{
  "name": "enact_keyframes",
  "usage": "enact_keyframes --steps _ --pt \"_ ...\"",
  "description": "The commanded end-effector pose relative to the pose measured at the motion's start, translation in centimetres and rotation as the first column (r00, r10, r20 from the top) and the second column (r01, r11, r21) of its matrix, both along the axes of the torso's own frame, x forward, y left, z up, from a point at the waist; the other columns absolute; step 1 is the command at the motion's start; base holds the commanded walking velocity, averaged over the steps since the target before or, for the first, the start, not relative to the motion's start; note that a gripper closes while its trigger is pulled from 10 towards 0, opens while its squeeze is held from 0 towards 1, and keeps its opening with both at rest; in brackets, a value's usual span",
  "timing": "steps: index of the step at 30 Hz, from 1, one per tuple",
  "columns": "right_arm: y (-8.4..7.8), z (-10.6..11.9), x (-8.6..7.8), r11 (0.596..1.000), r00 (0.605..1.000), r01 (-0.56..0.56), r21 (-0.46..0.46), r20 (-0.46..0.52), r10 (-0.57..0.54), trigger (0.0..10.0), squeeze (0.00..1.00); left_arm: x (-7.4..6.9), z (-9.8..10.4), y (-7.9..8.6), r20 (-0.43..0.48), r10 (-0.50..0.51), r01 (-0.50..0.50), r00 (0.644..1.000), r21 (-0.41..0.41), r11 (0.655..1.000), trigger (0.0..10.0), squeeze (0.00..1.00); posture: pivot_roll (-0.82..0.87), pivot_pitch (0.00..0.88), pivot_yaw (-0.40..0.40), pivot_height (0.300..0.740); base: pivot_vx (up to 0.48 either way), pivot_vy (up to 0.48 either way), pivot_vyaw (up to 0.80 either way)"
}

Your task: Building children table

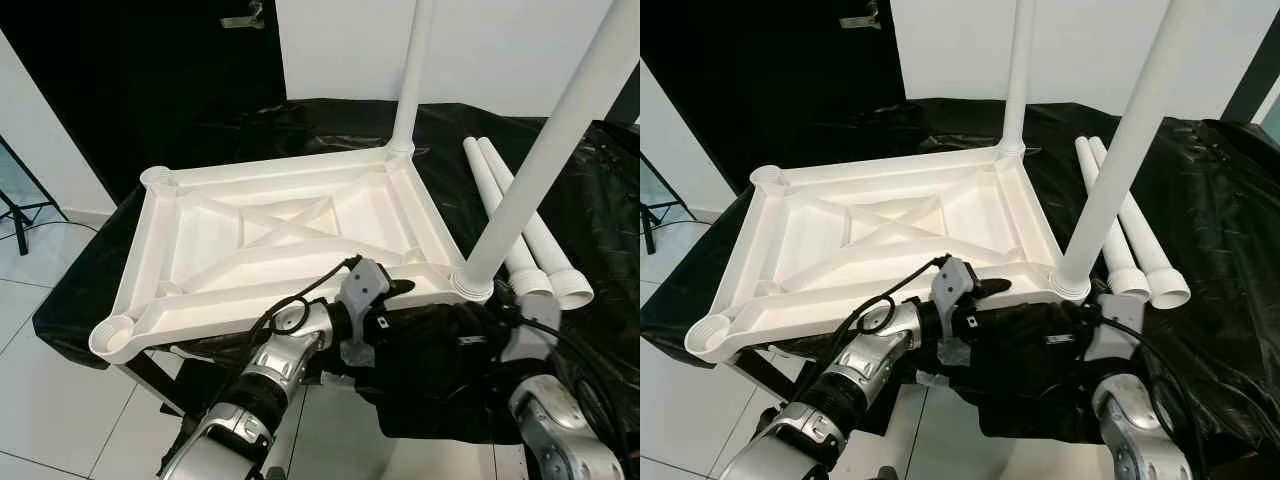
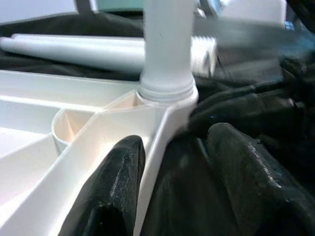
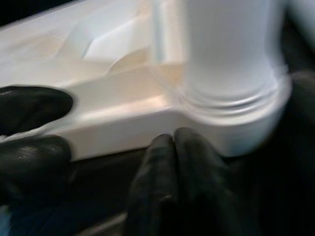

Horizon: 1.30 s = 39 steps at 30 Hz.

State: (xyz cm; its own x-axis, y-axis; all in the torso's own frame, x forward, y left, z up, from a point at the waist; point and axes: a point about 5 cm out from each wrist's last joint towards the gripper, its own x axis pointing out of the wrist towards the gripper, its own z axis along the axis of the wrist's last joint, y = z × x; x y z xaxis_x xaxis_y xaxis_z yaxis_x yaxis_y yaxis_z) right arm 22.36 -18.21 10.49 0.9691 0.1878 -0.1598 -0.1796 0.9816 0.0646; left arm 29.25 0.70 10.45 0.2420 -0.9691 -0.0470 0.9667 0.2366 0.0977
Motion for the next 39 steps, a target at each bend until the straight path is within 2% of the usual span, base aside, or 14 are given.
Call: enact_keyframes --steps 1,2,5,8,11,13,18,26,28,29,31,33,38,39 --pt "0.4 -0.8 0.0 0.999 0.998 -0.038 0.009 -0.052 0.038 0.0 0.0 0.1 -0.4 0.4 0.023 -0.064 0.062 0.998 0.081 0.995 10.0 0.0 0.11 0.0 0.016 0.74 0.0 0.0 0.0" --pt "0.5 -1.0 0.1 0.999 0.997 -0.051 0.009 -0.063 0.051 0.0 0.0 0.4 -1.0 0.6 0.041 -0.038 0.031 0.998 0.149 0.988 10.0 0.0 0.11 0.0 0.017 0.74 0.0 0.0 0.0" --pt "0.5 -1.0 0.1 0.998 0.996 -0.056 0.009 -0.068 0.056 0.0 0.0 0.5 -1.3 0.8 0.052 -0.026 0.015 0.998 0.193 0.981 10.0 0.0 0.11 0.0 0.017 0.74 0.0 0.0 0.0" --pt "0.7 -0.9 0.9 0.997 0.995 -0.078 0.0 -0.063 0.078 0.6 0.0 0.8 -2.8 1.5 0.031 0.01 -0.02 0.999 0.348 0.937 10.0 0.0 0.11 0.0 0.023 0.74 0.0 0.0 0.0" --pt "0.7 -0.8 1.2 0.996 0.994 -0.089 -0.002 -0.057 0.089 0.7 0.0 0.9 -3.0 1.6 0.022 0.026 -0.032 0.999 0.374 0.927 10.0 0.0 0.11 0.0 0.023 0.74 0.0 0.0 0.0" --pt "0.8 -0.5 1.9 0.994 0.993 -0.107 -0.013 -0.048 0.107 0.5 0.0 1.2 -3.6 1.7 -0.004 0.075 -0.065 0.997 0.439 0.896 10.0 0.0 0.11 0.0 0.024 0.74 0.0 0.0 0.0" --pt "0.7 -0.2 2.3 0.993 0.993 -0.115 -0.02 -0.04 0.115 0.0 0.0 1.3 -4.2 1.8 -0.047 0.107 -0.071 0.993 0.478 0.876 10.0 0.0 0.11 0.0 0.024 0.74 0.0 0.0 0.0" --pt "0.3 -0.2 2.7 0.992 0.992 -0.118 -0.041 -0.042 0.116 0.0 0.0 0.8 -5.2 2.0 -0.103 0.08 -0.015 0.991 0.523 0.852 10.0 0.0 0.12 0.0 0.025 0.74 0.0 0.0 0.0" --pt "-0.1 -0.8 2.9 0.992 0.992 -0.109 -0.069 -0.071 0.105 0.0 0.0 0.0 -5.2 1.8 -0.147 0.008 0.067 0.989 0.498 0.864 4.9 0.0 0.11 0.0 0.029 0.74 0.0 0.0 0.0" --pt "-0.1 -0.8 2.9 0.992 0.992 -0.109 -0.069 -0.071 0.105 0.0 0.0 0.0 -5.2 1.8 -0.147 0.008 0.067 0.989 0.498 0.864 4.9 0.0 0.11 0.0 0.029 0.74 0.0 0.0 0.0" --pt "-0.8 -1.8 3.1 0.99 0.989 -0.095 -0.109 -0.127 0.081 0.0 0.0 -0.4 -4.6 1.2 -0.15 -0.038 0.102 0.988 0.441 0.892 0.0 0.0 0.11 0.0 0.031 0.74 0.0 0.0 0.0" --pt "-1.3 -2.4 3.4 0.987 0.985 -0.085 -0.138 -0.162 0.062 0.0 0.0 -0.4 -3.8 0.6 -0.131 -0.056 0.103 0.99 0.387 0.916 0.0 0.0 0.12 0.0 0.031 0.74 0.0 0.0 0.0" --pt "-1.4 -2.6 3.8 0.984 0.984 -0.085 -0.153 -0.171 0.059 0.0 0.0 -0.3 -3.1 0.1 -0.112 -0.064 0.098 0.992 0.334 0.937 0.0 0.0 0.12 0.0 0.031 0.74 0.0 0.0 0.0" --pt "-1.5 -2.6 4.2 0.983 0.984 -0.087 -0.162 -0.168 0.06 0.0 0.0 -0.2 -2.5 -0.4 -0.103 -0.064 0.091 0.993 0.291 0.952 0.0 0.0 0.12 0.0 0.031 0.74 0.0 0.0 0.0"
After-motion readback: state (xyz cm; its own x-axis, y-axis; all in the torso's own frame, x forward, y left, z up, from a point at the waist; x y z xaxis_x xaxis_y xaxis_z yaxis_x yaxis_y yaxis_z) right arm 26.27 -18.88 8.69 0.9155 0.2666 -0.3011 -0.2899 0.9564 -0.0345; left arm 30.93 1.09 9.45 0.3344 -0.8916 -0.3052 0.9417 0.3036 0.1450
